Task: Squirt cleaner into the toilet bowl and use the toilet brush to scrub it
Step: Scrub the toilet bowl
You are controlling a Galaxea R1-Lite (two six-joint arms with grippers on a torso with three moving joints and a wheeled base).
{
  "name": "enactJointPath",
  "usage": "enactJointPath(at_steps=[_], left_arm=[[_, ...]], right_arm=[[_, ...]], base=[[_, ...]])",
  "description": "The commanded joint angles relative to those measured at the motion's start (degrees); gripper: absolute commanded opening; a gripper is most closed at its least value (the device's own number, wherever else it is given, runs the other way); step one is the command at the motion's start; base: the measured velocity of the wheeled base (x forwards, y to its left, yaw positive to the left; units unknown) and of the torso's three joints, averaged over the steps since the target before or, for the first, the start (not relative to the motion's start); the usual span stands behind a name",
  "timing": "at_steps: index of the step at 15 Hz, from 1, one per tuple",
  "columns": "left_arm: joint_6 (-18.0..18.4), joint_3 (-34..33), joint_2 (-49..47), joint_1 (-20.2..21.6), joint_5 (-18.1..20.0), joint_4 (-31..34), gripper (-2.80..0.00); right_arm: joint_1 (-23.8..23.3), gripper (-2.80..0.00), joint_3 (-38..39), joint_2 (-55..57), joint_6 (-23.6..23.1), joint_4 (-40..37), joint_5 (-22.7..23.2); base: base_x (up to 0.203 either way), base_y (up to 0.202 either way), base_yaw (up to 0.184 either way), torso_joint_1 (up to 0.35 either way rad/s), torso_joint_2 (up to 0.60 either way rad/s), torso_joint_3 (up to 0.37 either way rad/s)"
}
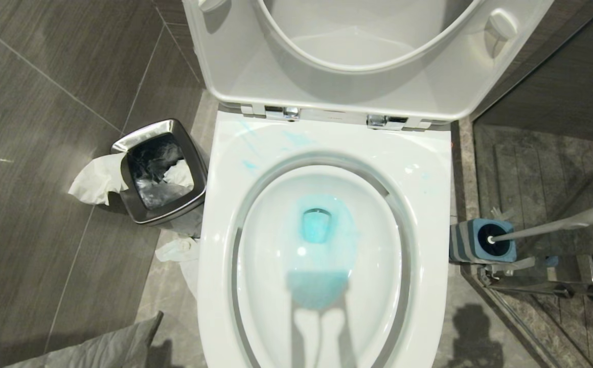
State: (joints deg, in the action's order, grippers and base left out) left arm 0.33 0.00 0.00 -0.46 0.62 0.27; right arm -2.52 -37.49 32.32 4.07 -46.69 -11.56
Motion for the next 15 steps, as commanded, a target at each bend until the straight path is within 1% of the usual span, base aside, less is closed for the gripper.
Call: enactJointPath(at_steps=[1,2,3,4,5,6,7,8,9,13,14,15], left_arm=[[0.02,0.00,-0.09,0.02,-0.01,0.00,-2.80],[0.02,0.00,-0.09,-0.06,-0.01,0.00,-2.80],[0.02,0.00,-0.09,0.02,-0.01,0.00,-2.80],[0.02,0.00,-0.09,0.02,-0.01,0.00,-2.80],[0.02,0.00,-0.09,0.02,-0.01,0.00,-2.80],[0.02,0.00,-0.09,-0.03,-0.01,0.00,-2.80],[0.02,0.00,-0.09,0.02,-0.01,0.00,-2.80],[0.02,0.00,-0.09,0.02,-0.01,0.00,-2.80],[0.02,0.00,-0.09,0.02,-0.01,0.00,-2.80],[0.02,0.00,-0.09,0.02,-0.01,0.00,-2.80],[0.02,0.00,-0.09,0.02,-0.01,0.00,-2.80],[0.02,0.00,-0.09,-0.04,-0.01,0.00,-2.80]], right_arm=[[1.83,-2.80,10.04,-5.80,-0.03,10.39,-4.50],[3.31,-2.80,13.66,-8.59,-0.39,15.09,-6.07],[4.67,-2.80,16.20,-12.16,-1.72,17.31,-7.37],[5.70,-2.80,18.13,-15.61,-3.69,18.39,-8.79],[6.31,-2.80,19.37,-17.14,-4.47,19.04,-10.40],[7.17,-2.80,20.22,-16.92,-5.68,19.74,-12.23],[8.02,-2.80,20.66,-16.34,-6.63,20.06,-12.62],[8.28,-2.80,22.11,-16.46,-6.58,20.41,-12.04],[8.64,-2.80,24.19,-16.54,-6.40,22.70,-10.88],[10.15,-2.80,32.32,-16.55,-6.69,43.68,-7.01],[11.22,-2.80,33.66,-16.43,-6.76,45.96,-6.76],[11.37,-2.80,33.89,-16.33,-6.80,46.40,-6.87]], base=[[0.000,0.000,0.000,0.000,0.00,0.000],[0.000,0.000,0.000,0.000,0.00,0.000],[0.000,0.000,0.000,0.000,0.00,0.000],[0.000,0.000,0.000,0.000,0.00,0.000],[0.000,0.000,0.000,0.000,0.00,0.000],[0.000,0.000,0.000,0.000,0.00,0.000],[0.000,0.000,0.000,0.000,0.00,0.000],[0.000,0.000,0.000,0.000,0.00,0.000],[0.000,0.000,0.000,0.000,0.00,0.000],[0.000,0.000,0.000,0.000,0.00,0.000],[0.000,0.000,0.000,0.000,0.00,0.000],[0.000,0.000,0.000,0.000,0.00,0.000]])
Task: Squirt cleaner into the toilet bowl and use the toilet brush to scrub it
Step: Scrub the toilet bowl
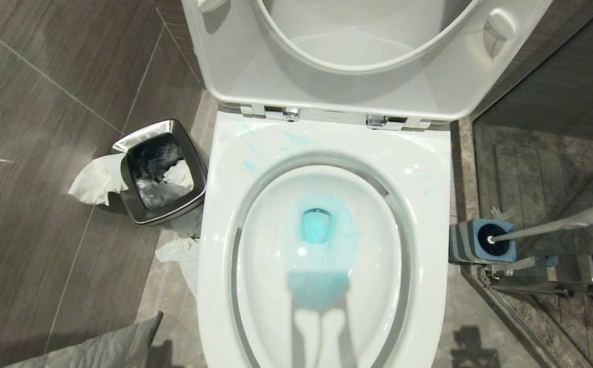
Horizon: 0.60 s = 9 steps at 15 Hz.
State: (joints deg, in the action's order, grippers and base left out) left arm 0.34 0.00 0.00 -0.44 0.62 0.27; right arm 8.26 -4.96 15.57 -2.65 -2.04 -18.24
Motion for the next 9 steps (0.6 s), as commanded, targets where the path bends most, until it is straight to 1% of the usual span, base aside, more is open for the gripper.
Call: enactJointPath(at_steps=[1,4,5,7,9], left_arm=[[0.01,0.00,-0.09,0.00,-0.01,0.00,-2.80],[0.01,0.00,-0.09,0.00,-0.01,0.00,-2.80],[0.01,0.00,-0.09,-0.02,-0.01,0.00,-2.80],[0.01,0.00,-0.09,0.00,-0.01,0.00,-2.80],[0.01,0.00,-0.09,0.00,-0.01,0.00,-2.80]], right_arm=[[0.62,-2.80,1.27,0.43,-0.17,1.34,-0.39],[0.62,-2.80,0.74,0.43,-0.82,-0.63,0.56],[0.62,0.00,0.74,0.43,-0.87,-0.73,0.62],[0.69,0.00,0.06,0.98,-0.96,-3.02,1.17],[0.64,0.00,-1.72,2.13,-0.98,-5.09,2.95]], base=[[0.000,0.000,0.000,0.000,0.00,0.000],[0.000,0.000,0.000,0.000,0.00,0.000],[0.000,0.000,0.000,0.000,0.00,0.000],[0.000,0.000,0.000,0.000,0.00,0.000],[0.000,0.000,0.000,0.000,0.00,0.000]])
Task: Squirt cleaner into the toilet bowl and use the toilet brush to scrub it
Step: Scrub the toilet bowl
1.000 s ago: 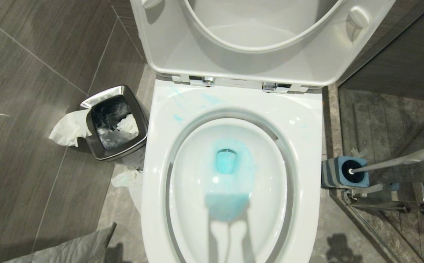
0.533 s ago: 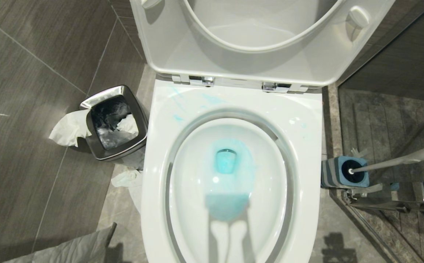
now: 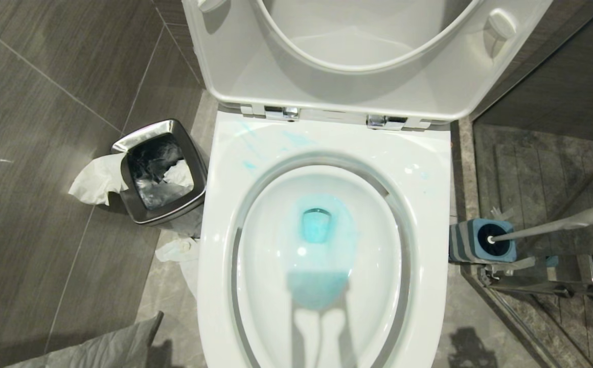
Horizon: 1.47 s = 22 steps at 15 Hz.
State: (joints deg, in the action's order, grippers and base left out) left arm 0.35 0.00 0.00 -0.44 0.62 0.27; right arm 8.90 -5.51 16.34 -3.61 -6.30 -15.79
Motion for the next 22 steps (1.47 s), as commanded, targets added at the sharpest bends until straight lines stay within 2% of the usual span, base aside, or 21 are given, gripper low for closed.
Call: enactJointPath(at_steps=[1,4,7,10,13,16,19,22], left_arm=[[0.00,0.00,-0.09,-0.04,-0.01,0.00,-2.80],[0.00,0.00,-0.09,0.00,-0.01,0.00,-2.80],[0.00,0.00,-0.09,0.00,-0.01,0.00,-2.80],[0.00,0.00,-0.09,0.00,-0.01,0.00,-2.80],[0.00,0.00,-0.09,0.00,-0.01,0.00,-2.80],[0.00,0.00,-0.09,0.00,-0.01,0.00,-2.80],[0.00,0.00,-0.09,0.00,-0.01,0.00,-2.80],[0.00,0.00,-0.09,-0.07,-0.01,0.00,-2.80]], right_arm=[[-0.01,0.00,-1.74,2.03,0.00,-2.69,0.81],[-0.52,0.00,-4.90,0.81,1.01,-10.93,3.40],[-1.12,0.00,-5.11,6.62,3.48,-8.01,4.04],[-1.16,0.00,-5.06,21.42,6.30,4.03,4.31],[-1.90,0.00,-5.06,40.22,7.69,22.26,4.41],[-5.92,0.00,-5.86,55.85,7.90,37.33,6.20],[-13.23,0.00,-8.69,67.00,5.73,47.90,9.35],[-16.29,0.00,-7.53,72.82,1.34,60.51,11.49]], base=[[0.000,0.000,0.000,0.000,0.00,0.000],[0.000,0.000,0.000,0.000,0.00,0.000],[0.000,0.000,0.000,0.000,0.00,0.000],[0.000,0.000,0.000,0.000,0.00,0.000],[0.000,0.000,0.000,0.000,0.00,0.000],[0.000,0.000,0.000,0.000,0.00,0.000],[0.000,0.000,0.000,0.000,0.00,0.000],[0.000,0.000,0.000,0.000,0.00,0.000]])
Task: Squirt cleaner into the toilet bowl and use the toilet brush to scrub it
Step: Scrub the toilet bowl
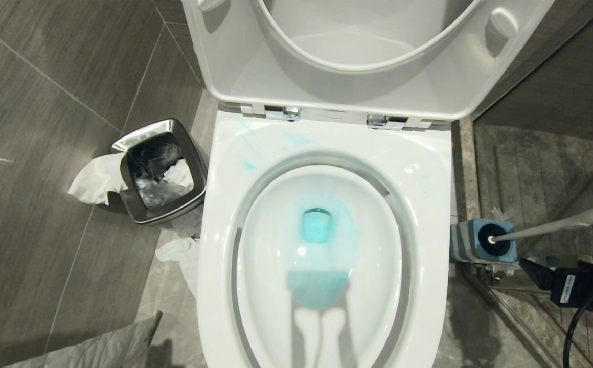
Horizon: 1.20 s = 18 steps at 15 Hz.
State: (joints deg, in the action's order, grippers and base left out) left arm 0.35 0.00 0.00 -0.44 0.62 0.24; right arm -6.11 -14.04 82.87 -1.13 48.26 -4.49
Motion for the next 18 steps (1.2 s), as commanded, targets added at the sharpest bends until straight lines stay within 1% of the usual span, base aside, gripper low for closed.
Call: enactJointPath(at_steps=[1,3,5,8,11,14,16,18], left_arm=[[0.00,0.00,-0.09,-0.06,-0.01,0.02,-2.80],[0.00,0.00,-0.09,0.00,-0.01,0.02,-2.80],[0.00,0.00,-0.09,0.00,-0.01,0.02,-2.80],[0.00,0.00,-0.09,0.00,-0.01,0.02,-2.80],[0.00,0.00,-0.09,0.00,-0.01,0.02,-2.80],[0.00,0.00,-0.09,-0.08,-0.01,0.02,-2.80],[0.00,0.00,-0.09,0.00,-0.01,0.02,-2.80],[0.00,0.00,-0.09,0.00,-0.01,0.02,-2.80]], right_arm=[[-1.38,0.00,3.11,8.07,-2.27,10.38,0.29],[-1.53,0.00,7.41,10.66,-3.37,17.43,0.31],[-2.22,0.00,9.63,11.97,-3.52,22.26,0.10],[-3.69,0.00,9.30,13.96,-3.76,25.69,-0.16],[-5.36,0.00,11.04,16.69,-3.75,30.76,-0.17],[-6.63,0.00,8.50,17.83,-3.87,33.65,-0.12],[-7.83,0.00,6.51,18.20,-4.22,33.83,-0.09],[-7.86,0.00,5.09,19.06,-4.23,34.28,-0.08]], base=[[0.000,0.000,0.000,0.000,0.00,0.000],[0.000,0.000,0.000,0.000,0.00,0.000],[0.000,0.000,0.000,0.000,0.00,0.000],[0.000,0.000,0.000,0.000,0.00,0.000],[0.000,0.000,0.000,0.000,0.00,0.000],[0.000,0.000,0.000,0.000,0.00,0.000],[0.000,0.000,0.000,0.000,0.00,0.000],[0.000,0.000,0.000,0.000,0.00,0.000]])
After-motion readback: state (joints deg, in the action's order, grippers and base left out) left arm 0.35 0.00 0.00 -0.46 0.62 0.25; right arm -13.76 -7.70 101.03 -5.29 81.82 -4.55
